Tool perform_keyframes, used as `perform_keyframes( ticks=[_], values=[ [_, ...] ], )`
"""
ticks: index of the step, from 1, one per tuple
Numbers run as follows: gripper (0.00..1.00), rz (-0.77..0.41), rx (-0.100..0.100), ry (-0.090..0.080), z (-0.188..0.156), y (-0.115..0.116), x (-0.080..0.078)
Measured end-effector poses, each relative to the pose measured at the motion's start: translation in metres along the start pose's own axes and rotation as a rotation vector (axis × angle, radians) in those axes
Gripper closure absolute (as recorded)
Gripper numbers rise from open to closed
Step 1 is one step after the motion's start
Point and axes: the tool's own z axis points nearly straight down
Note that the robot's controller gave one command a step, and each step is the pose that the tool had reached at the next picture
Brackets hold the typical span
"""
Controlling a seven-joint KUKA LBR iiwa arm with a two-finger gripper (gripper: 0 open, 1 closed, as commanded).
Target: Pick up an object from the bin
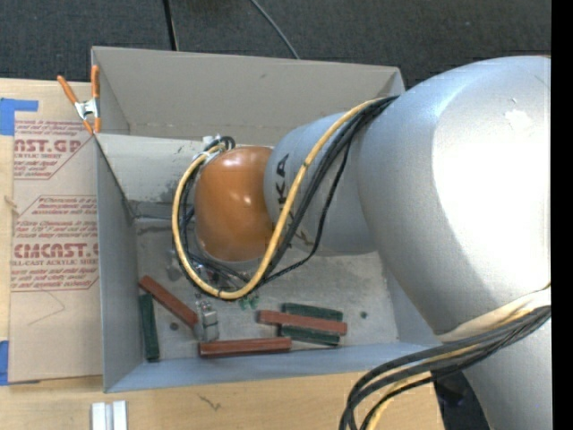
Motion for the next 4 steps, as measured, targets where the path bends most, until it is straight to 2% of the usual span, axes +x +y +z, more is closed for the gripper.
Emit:
perform_keyframes(
  ticks=[1, 2, 3, 4],
  values=[
    [0.0, 0.052, 0.001, 0.001, 0.0, 0.006, 0.008],
    [1.0, 0.194, 0.003, 0.003, 0.001, 0.041, 0.022],
    [1.0, 0.195, 0.003, 0.003, 0.001, 0.041, 0.022],
    [1.0, 0.195, 0.005, 0.008, 0.001, 0.038, 0.001]
  ],
)
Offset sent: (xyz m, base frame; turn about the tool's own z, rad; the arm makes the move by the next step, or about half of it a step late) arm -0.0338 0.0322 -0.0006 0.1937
